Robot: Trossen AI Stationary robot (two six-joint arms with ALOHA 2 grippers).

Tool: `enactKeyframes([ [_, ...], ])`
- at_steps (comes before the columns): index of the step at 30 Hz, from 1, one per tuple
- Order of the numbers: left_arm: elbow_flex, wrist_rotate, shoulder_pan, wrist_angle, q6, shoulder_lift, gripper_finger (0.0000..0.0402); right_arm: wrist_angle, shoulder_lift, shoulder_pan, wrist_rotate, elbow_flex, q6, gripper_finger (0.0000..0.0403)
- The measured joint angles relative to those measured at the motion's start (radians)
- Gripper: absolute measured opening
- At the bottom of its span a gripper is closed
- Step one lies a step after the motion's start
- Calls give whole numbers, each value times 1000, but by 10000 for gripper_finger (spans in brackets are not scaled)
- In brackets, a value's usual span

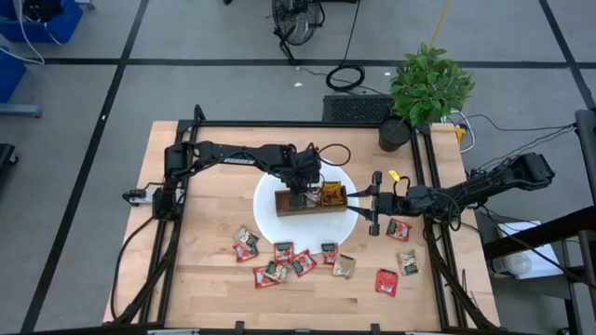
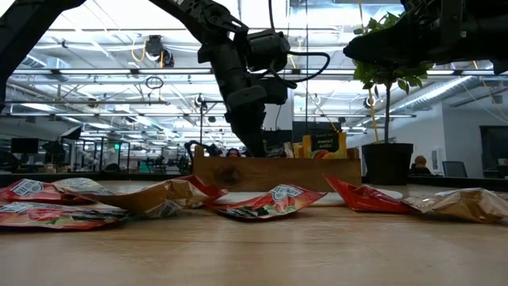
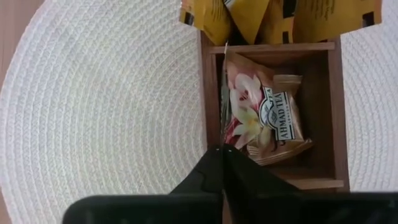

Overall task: Pick & Place Tea
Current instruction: Put the brown tea bag into the middle section of the wooden organizer

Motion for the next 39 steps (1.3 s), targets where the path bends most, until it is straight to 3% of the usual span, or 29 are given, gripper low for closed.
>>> enactKeyframes([
  [20,0,0,-3,-21,-45,-13,31,-1,0,0,0,0,7,130],
  [30,0,-75,-4,-23,-76,-13,131,-1,0,0,0,0,7,130],
  [39,13,-80,-4,-75,-68,-30,204,-9,0,0,1,0,7,130],
])
